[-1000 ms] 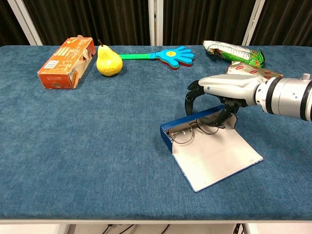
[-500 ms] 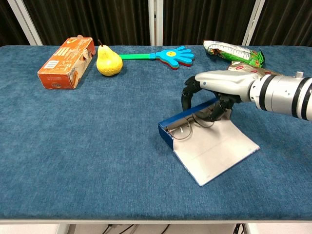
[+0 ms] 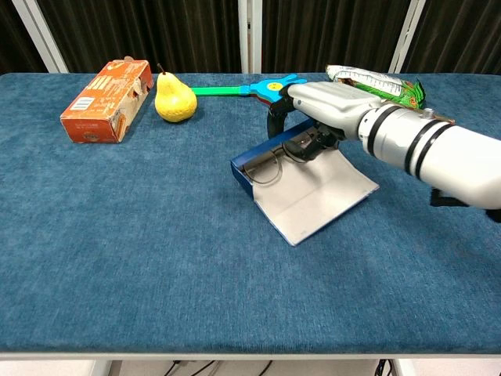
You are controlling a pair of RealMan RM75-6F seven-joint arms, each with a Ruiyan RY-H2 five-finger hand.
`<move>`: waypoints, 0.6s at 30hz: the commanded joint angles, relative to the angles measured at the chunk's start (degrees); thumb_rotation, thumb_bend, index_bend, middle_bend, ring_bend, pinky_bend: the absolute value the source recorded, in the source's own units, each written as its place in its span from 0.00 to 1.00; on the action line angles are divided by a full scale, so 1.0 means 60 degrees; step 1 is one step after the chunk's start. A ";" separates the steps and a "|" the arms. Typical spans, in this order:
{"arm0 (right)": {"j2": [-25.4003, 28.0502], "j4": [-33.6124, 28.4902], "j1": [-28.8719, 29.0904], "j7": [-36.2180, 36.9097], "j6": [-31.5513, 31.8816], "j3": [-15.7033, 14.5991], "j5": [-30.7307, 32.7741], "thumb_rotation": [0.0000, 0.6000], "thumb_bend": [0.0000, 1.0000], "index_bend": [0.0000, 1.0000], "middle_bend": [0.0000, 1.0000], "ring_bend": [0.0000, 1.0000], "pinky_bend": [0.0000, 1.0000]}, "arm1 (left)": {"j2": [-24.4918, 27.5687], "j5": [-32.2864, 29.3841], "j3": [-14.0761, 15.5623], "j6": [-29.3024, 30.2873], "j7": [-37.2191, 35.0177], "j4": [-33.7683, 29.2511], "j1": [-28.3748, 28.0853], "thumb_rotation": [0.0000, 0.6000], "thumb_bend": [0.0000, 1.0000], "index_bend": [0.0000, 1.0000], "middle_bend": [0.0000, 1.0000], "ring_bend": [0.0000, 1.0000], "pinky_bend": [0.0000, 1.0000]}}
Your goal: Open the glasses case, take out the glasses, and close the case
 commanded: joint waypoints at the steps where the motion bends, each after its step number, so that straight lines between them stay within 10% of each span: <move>1: -0.0750 0.0936 -0.0082 0.0242 0.0892 0.0045 -0.0553 1.00 0.46 0.63 0.36 0.00 0.00 | 0.0006 0.0001 0.0001 -0.0006 -0.0031 0.0004 -0.0001 1.00 0.38 0.61 0.63 0.46 0.51; 18: -0.1996 0.3276 -0.0432 0.1886 0.2353 -0.0066 -0.1695 1.00 0.44 0.63 0.37 0.00 0.00 | 0.0009 0.0014 0.0004 -0.0019 -0.0036 0.0012 -0.0017 1.00 0.38 0.61 0.63 0.46 0.51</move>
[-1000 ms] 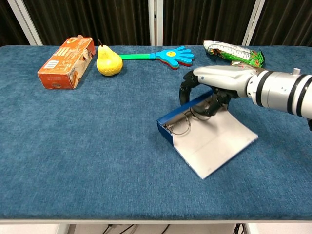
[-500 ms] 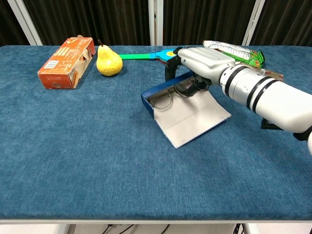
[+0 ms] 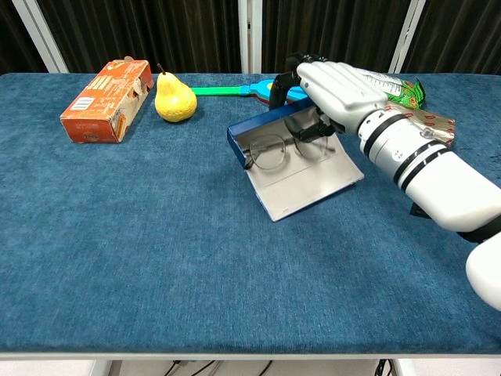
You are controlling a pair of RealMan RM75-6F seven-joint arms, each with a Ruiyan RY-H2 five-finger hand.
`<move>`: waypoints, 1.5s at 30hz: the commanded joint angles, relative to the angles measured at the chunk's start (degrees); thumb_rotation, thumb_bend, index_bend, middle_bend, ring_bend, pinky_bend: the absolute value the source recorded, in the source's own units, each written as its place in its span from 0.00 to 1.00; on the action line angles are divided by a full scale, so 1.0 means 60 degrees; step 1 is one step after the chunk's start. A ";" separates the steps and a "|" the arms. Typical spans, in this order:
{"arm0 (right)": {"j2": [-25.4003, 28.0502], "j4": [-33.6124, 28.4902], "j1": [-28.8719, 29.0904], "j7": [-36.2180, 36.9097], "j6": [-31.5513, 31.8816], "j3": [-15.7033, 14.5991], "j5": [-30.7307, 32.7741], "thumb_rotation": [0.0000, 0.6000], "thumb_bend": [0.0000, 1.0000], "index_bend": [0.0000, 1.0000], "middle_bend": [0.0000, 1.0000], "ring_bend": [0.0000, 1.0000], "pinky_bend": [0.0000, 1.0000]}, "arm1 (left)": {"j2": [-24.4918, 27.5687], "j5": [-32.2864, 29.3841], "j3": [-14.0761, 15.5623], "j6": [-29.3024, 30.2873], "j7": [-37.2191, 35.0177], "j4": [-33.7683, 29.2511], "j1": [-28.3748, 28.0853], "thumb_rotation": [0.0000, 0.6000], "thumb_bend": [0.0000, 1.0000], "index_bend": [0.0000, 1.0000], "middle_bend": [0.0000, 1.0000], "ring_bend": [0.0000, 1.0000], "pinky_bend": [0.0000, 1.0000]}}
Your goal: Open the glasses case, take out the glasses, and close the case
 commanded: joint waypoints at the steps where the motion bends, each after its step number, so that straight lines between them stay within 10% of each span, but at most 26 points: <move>1: -0.0145 0.0254 -0.0011 0.0127 0.0020 -0.0008 -0.0097 1.00 0.44 0.63 0.37 0.00 0.00 | -0.0003 0.0003 0.0001 0.0002 -0.0003 0.0005 0.0000 1.00 0.38 0.61 0.63 0.46 0.51; 13: -0.0040 0.0288 0.0476 -0.0522 -0.1363 0.0495 0.0482 1.00 0.37 0.60 0.33 0.00 0.00 | -0.0007 -0.0007 0.0001 -0.0004 0.0033 0.0001 -0.0004 1.00 0.38 0.61 0.63 0.46 0.51; 21: 0.1107 -0.1738 0.0542 -0.1856 -0.2673 0.0814 0.1500 1.00 0.24 0.09 0.18 0.00 0.00 | -0.0004 -0.0017 -0.0003 -0.0011 0.0025 -0.0002 -0.0007 1.00 0.38 0.61 0.63 0.46 0.51; 31: 0.3160 -0.4679 -0.0524 -0.0709 -0.1972 -0.0503 0.0176 1.00 0.29 0.23 0.22 0.00 0.00 | 0.0001 0.0003 0.0005 0.0003 0.0004 -0.0003 -0.0002 1.00 0.38 0.61 0.63 0.46 0.51; 45: 0.3323 -0.4568 -0.0829 -0.0452 -0.2283 -0.1399 -0.0394 1.00 0.32 0.35 0.23 0.00 0.00 | -0.0018 -0.0019 -0.0007 0.0002 0.0086 -0.0009 -0.0008 1.00 0.38 0.61 0.63 0.46 0.51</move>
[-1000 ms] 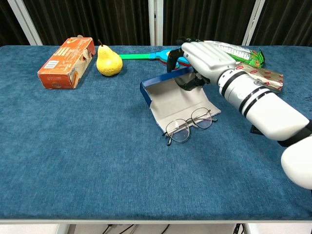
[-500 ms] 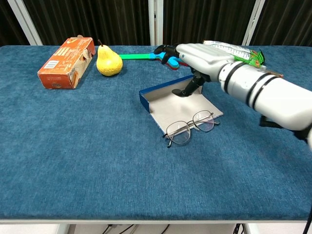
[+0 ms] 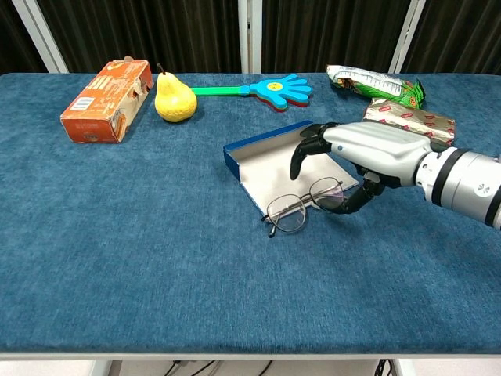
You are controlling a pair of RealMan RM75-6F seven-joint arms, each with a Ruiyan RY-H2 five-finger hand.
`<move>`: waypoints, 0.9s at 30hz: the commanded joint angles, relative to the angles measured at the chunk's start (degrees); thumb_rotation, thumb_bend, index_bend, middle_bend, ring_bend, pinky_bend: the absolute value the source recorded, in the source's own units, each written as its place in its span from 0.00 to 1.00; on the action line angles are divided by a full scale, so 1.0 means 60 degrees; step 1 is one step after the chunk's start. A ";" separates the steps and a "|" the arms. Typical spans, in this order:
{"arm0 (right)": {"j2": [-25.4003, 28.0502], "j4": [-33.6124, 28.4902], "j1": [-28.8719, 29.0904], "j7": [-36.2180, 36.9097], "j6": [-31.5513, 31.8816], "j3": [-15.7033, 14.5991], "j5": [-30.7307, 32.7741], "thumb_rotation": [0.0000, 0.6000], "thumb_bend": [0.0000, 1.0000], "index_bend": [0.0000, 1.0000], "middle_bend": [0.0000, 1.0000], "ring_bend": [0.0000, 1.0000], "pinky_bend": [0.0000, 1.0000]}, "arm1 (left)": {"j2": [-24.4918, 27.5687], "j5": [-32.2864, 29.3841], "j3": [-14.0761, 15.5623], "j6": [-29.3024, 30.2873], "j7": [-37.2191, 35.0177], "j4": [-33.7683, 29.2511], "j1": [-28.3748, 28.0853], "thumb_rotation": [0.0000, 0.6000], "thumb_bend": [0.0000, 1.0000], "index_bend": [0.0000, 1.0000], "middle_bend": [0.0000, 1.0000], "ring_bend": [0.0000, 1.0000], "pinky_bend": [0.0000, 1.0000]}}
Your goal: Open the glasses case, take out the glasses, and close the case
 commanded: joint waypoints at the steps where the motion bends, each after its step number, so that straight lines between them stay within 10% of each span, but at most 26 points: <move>1: -0.0122 0.0152 0.0049 -0.0045 -0.0109 -0.0001 -0.0019 1.00 0.32 0.36 0.23 0.00 0.00 | 0.0001 -0.0001 0.0000 -0.0002 -0.0007 -0.0003 -0.0001 1.00 0.38 0.61 0.63 0.46 0.51; 27: -0.0390 0.0610 0.0084 0.0357 -0.0216 0.0166 -0.0045 1.00 0.48 0.68 0.33 0.00 0.00 | 0.0015 0.0004 0.0006 -0.0004 -0.0058 -0.0005 0.0002 1.00 0.38 0.61 0.63 0.46 0.51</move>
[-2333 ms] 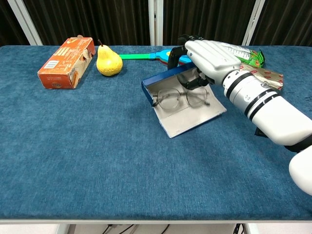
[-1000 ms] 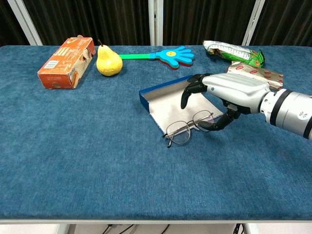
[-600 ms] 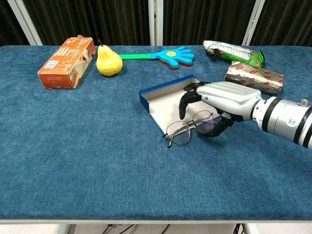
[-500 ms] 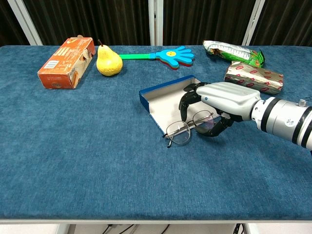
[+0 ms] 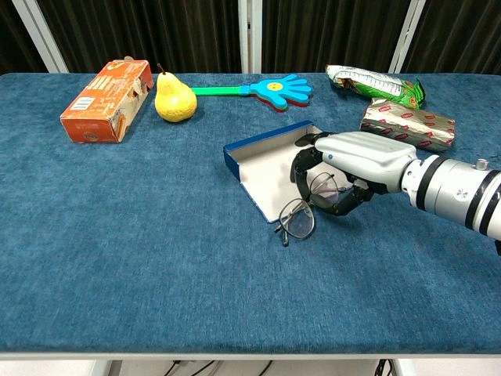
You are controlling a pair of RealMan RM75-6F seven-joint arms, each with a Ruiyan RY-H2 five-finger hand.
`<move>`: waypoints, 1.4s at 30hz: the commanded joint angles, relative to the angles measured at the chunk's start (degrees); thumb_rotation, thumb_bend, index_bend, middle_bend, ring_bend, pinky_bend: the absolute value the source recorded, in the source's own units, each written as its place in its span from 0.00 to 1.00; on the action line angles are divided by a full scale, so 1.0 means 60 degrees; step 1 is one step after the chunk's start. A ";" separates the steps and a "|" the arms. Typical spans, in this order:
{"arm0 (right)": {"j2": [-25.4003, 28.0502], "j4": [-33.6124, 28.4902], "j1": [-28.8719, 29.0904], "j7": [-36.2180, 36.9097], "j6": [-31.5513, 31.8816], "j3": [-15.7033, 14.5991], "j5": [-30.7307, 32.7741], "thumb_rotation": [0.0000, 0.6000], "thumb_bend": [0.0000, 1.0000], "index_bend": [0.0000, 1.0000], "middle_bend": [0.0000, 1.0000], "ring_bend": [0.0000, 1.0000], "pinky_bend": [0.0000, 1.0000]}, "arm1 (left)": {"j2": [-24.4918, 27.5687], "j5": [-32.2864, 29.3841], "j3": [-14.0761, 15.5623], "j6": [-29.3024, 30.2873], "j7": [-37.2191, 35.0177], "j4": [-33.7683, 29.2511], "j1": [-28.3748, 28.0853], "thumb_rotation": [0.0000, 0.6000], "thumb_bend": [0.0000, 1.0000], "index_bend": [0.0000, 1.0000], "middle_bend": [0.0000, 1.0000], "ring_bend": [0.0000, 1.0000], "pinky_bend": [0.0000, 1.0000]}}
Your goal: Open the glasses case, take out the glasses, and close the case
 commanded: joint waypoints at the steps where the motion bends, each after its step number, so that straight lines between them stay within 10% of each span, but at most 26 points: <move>1: 0.0051 -0.0051 -0.0041 0.0128 0.0189 0.0019 -0.0129 1.00 0.48 0.69 0.33 0.00 0.00 | 0.0000 0.0004 0.0001 0.0001 -0.0002 0.0003 0.0000 1.00 0.38 0.61 0.63 0.46 0.51; 10: 0.0490 -0.0963 0.0103 0.0430 0.0734 0.0032 -0.0966 1.00 0.49 0.75 0.37 0.00 0.00 | -0.0004 0.0005 0.0000 0.0001 0.0037 -0.0007 -0.0004 1.00 0.38 0.61 0.63 0.46 0.51; 22: -0.0749 -0.0982 0.1615 -0.0763 -0.1079 0.0687 -0.0526 1.00 0.48 0.73 0.35 0.00 0.00 | 0.0005 0.0002 0.0004 0.0007 -0.0025 0.0007 0.0007 1.00 0.38 0.61 0.63 0.46 0.51; 25: -0.0938 -0.0930 0.1798 -0.1354 -0.1451 0.0678 -0.0249 1.00 0.46 0.62 0.30 0.00 0.00 | 0.0010 0.0010 0.0005 0.0000 -0.0073 0.0023 0.0003 1.00 0.38 0.61 0.63 0.46 0.51; 31: -0.0559 -0.1484 0.1655 -0.2181 -0.1445 0.0654 0.0337 1.00 0.36 0.07 0.14 0.00 0.00 | 0.0011 0.0022 0.0008 0.0000 -0.0118 0.0047 0.0002 1.00 0.38 0.61 0.63 0.46 0.51; 42: 0.2822 -0.4053 -0.0856 -0.2504 0.1860 0.0018 0.0429 1.00 0.35 0.02 0.12 0.00 0.00 | -0.0015 0.0030 0.0007 0.0025 0.0025 0.0025 0.0005 1.00 0.38 0.61 0.63 0.46 0.51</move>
